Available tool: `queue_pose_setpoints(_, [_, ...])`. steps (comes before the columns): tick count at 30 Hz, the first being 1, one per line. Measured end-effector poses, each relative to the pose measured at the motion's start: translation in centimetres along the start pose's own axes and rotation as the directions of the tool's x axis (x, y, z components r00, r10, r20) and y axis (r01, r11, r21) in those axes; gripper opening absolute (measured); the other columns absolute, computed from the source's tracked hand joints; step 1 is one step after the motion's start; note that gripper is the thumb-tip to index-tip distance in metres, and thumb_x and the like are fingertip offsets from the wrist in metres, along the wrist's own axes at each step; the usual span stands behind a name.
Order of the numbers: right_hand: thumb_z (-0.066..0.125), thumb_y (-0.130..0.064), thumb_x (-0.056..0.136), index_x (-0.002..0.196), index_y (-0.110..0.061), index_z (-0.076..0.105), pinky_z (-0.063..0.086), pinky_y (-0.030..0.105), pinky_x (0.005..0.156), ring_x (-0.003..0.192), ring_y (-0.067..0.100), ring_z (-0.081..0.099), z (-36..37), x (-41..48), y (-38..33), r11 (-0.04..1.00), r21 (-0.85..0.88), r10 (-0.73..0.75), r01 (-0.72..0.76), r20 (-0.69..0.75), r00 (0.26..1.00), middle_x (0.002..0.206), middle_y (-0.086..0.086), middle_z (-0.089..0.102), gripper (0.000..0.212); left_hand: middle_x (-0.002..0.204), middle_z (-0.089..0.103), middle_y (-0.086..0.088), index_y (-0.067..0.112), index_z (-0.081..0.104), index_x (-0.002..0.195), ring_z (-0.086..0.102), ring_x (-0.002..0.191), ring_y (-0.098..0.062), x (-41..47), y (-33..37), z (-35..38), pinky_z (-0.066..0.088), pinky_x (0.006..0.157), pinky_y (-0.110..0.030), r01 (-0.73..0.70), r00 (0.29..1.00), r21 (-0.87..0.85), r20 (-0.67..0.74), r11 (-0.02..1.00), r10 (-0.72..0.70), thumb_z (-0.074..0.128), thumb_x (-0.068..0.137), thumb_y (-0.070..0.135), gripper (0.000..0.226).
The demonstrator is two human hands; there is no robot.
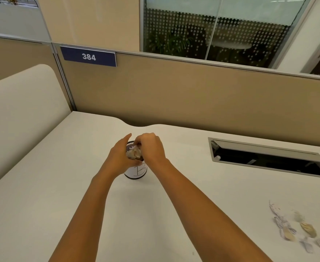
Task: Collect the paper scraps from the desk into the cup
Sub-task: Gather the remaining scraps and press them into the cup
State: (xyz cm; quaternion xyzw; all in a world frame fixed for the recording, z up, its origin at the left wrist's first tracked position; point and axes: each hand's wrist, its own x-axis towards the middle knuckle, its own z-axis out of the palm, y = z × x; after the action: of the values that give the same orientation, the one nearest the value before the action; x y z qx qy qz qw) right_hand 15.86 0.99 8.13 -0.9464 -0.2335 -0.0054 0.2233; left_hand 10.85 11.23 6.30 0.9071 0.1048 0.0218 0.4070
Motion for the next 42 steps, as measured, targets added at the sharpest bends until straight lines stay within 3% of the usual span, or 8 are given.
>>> queue_pose_setpoints(7, [0.051, -0.013, 0.093, 0.114, -0.008, 0.066, 0.05, 0.032, 0.087, 0.097, 0.03, 0.064, 1.4, 0.6, -0.6, 0.998, 0.059, 0.024, -0.033, 0.143, 0.989, 0.11, 0.015, 0.068, 0.026, 0.147, 0.038, -0.005, 0.019, 0.025, 0.146, 0.041, 0.131, -0.025, 0.2, -1.1, 0.6, 0.038, 0.104, -0.034, -0.059, 0.996, -0.067, -0.073, 0.996, 0.054, 0.082, 0.067, 0.013, 0.097])
queue_pose_setpoints(18, [0.042, -0.005, 0.097, 0.119, -0.011, 0.062, 0.046, 0.028, 0.098, 0.114, 0.022, 0.059, 0.1, -0.2, 0.3, 0.891, 0.445, 0.126, -0.097, -0.038, 0.991, 0.123, 0.01, 0.064, 0.03, 0.15, 0.033, -0.008, 0.017, 0.019, 0.147, 0.037, 0.134, -0.027, 0.8, -2.1, 1.5, 0.038, 0.106, -0.039, -0.012, 0.999, -0.04, -0.042, 0.999, 0.01, 0.083, 0.066, 0.022, 0.103])
queue_pose_setpoints(21, [0.041, -0.01, 0.098, 0.122, -0.011, 0.06, 0.048, 0.034, 0.098, 0.112, 0.026, 0.06, -0.1, -0.8, 0.2, 0.941, 0.328, 0.072, -0.077, 0.027, 0.997, 0.122, 0.011, 0.064, 0.031, 0.148, 0.035, -0.008, 0.017, 0.02, 0.147, 0.04, 0.132, -0.026, 1.0, -2.4, 1.8, 0.039, 0.104, -0.036, -0.02, 0.999, -0.077, -0.052, 0.997, 0.016, 0.084, 0.064, 0.019, 0.105])
queue_pose_setpoints(24, [0.029, -0.025, 0.101, 0.119, -0.011, 0.059, 0.047, 0.044, 0.094, 0.112, 0.033, 0.055, 0.1, -1.6, -0.4, 0.997, 0.078, -0.039, 0.013, 0.342, 0.939, 0.122, 0.015, 0.06, 0.037, 0.147, 0.034, -0.009, 0.016, 0.021, 0.148, 0.04, 0.132, -0.026, 1.1, -3.1, 1.9, 0.037, 0.102, -0.031, -0.052, 0.997, -0.114, -0.057, 0.992, 0.045, 0.081, 0.067, 0.009, 0.101])
queue_pose_setpoints(27, [0.012, -0.036, 0.102, 0.136, -0.018, 0.044, 0.032, 0.049, 0.11, 0.139, 0.037, 0.028, 0.7, -1.9, -0.7, 0.999, -0.041, 0.016, 0.006, 0.51, 0.86, 0.153, 0.012, 0.031, 0.05, 0.147, 0.033, -0.011, 0.015, 0.022, 0.147, 0.04, 0.132, -0.027, 1.3, -3.8, 2.3, 0.035, 0.1, -0.027, -0.093, 0.991, -0.099, -0.103, 0.991, 0.083, 0.07, 0.079, 0.007, 0.084])
queue_pose_setpoints(30, [0.01, -0.038, 0.101, 0.148, -0.019, 0.026, 0.022, 0.047, 0.117, 0.145, 0.034, 0.014, 1.4, -1.6, -0.6, 0.997, -0.06, 0.075, -0.05, 0.525, 0.848, 0.158, 0.012, 0.016, 0.053, 0.148, 0.033, -0.009, 0.018, 0.025, 0.146, 0.04, 0.132, -0.025, 1.5, -4.2, 2.6, 0.034, 0.101, -0.027, -0.114, 0.986, -0.139, -0.136, 0.984, 0.095, 0.061, 0.087, 0.012, 0.07])
queue_pose_setpoints(36, [0.012, -0.037, 0.101, 0.142, -0.009, 0.037, 0.028, 0.042, 0.112, 0.137, 0.034, 0.033, 2.6, -1.0, -0.9, 0.991, -0.068, 0.137, -0.119, 0.499, 0.856, 0.148, 0.017, 0.038, 0.056, 0.145, 0.039, -0.002, 0.022, 0.033, 0.142, 0.043, 0.128, -0.017, 1.7, -5.0, 2.9, 0.038, 0.098, -0.023, -0.138, 0.981, -0.27, -0.167, 0.953, 0.095, 0.061, 0.088, 0.009, 0.062])
queue_pose_setpoints(42, [0.016, -0.043, 0.098, 0.148, -0.009, 0.021, 0.025, 0.039, 0.114, 0.14, 0.034, 0.029, 3.1, 0.5, -1.4, 0.975, -0.076, 0.219, -0.21, 0.505, 0.835, 0.154, 0.016, 0.026, 0.061, 0.142, 0.04, 0.001, 0.024, 0.034, 0.141, 0.044, 0.115, -0.007, 1.9, -5.5, 3.1, 0.039, 0.096, -0.023, -0.146, 0.981, -0.304, -0.168, 0.941, 0.098, 0.07, 0.079, 0.007, 0.073])
